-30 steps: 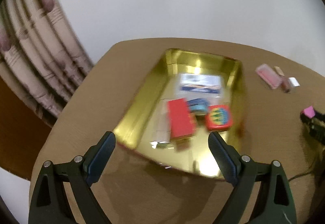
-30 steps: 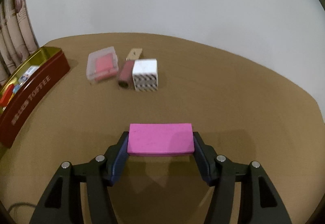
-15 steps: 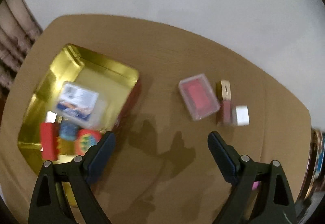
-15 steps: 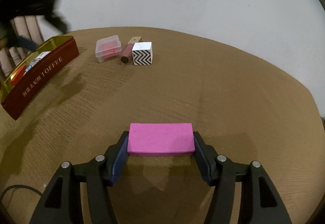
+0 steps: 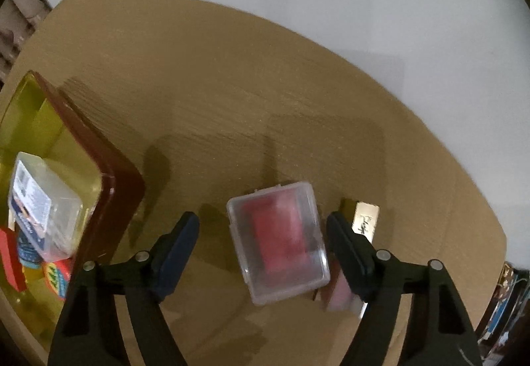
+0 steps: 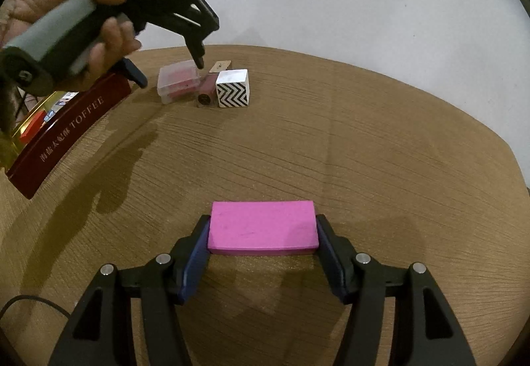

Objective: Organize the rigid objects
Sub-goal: 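Grasp the clear plastic box with red contents with the left tool, then carry the clear plastic box over the tin and lower it inside, then open the left tool to release the plastic box and withdraw, then carry the pink block into the tin and lower it beside the tape measure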

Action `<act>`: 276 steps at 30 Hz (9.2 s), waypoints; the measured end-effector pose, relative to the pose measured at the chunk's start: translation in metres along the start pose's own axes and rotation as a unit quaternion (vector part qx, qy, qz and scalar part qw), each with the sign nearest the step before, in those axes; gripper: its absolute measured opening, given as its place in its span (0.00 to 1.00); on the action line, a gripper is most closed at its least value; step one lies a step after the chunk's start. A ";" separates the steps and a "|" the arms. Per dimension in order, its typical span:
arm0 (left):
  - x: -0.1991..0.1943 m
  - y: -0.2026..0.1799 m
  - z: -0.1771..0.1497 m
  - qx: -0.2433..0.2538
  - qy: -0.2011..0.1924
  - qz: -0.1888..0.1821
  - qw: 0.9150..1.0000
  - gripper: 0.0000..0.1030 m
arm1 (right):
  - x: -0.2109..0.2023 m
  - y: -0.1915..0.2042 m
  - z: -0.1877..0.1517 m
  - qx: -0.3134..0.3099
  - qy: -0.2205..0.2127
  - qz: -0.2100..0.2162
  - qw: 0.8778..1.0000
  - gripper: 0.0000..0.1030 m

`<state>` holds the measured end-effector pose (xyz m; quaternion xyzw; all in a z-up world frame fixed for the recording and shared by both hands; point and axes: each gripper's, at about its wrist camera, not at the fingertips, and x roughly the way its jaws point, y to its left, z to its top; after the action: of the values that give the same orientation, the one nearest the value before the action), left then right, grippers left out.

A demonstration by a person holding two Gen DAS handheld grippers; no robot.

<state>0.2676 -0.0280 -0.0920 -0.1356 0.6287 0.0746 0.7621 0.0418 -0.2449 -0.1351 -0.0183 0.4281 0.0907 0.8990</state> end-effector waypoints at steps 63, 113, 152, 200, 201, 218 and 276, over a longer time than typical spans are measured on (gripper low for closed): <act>-0.146 0.139 -0.156 0.188 -0.186 0.030 0.964 0.49 | 0.004 0.009 0.003 0.030 0.003 -0.043 0.999 0.61; -0.092 0.238 -0.056 0.104 -0.157 0.059 0.980 0.49 | 0.004 0.009 0.003 0.030 0.003 -0.044 0.999 0.61; -0.080 0.244 -0.022 0.044 -0.135 -0.012 0.990 0.61 | 0.004 0.010 0.003 0.031 0.003 -0.045 0.999 0.61; -0.112 0.305 -0.173 0.027 -0.240 0.074 0.968 0.79 | -0.003 0.045 0.022 0.022 0.040 -0.066 0.997 0.59; -0.112 0.305 -0.173 0.029 -0.236 0.086 0.967 0.79 | -0.005 0.052 0.025 0.016 0.038 -0.062 0.997 0.59; -0.124 0.320 -0.167 0.018 -0.236 0.094 0.967 0.84 | -0.027 0.202 0.078 -0.076 -0.016 0.038 0.996 0.59; -0.117 0.337 -0.158 -0.030 -0.222 0.099 0.970 0.85 | 0.025 0.317 0.089 -0.217 0.036 0.060 0.974 0.60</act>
<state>0.0002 0.2521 -0.0431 -0.0756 0.4512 0.1963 0.8673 0.0692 0.0799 -0.0842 -0.1904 0.4308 0.2345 0.8504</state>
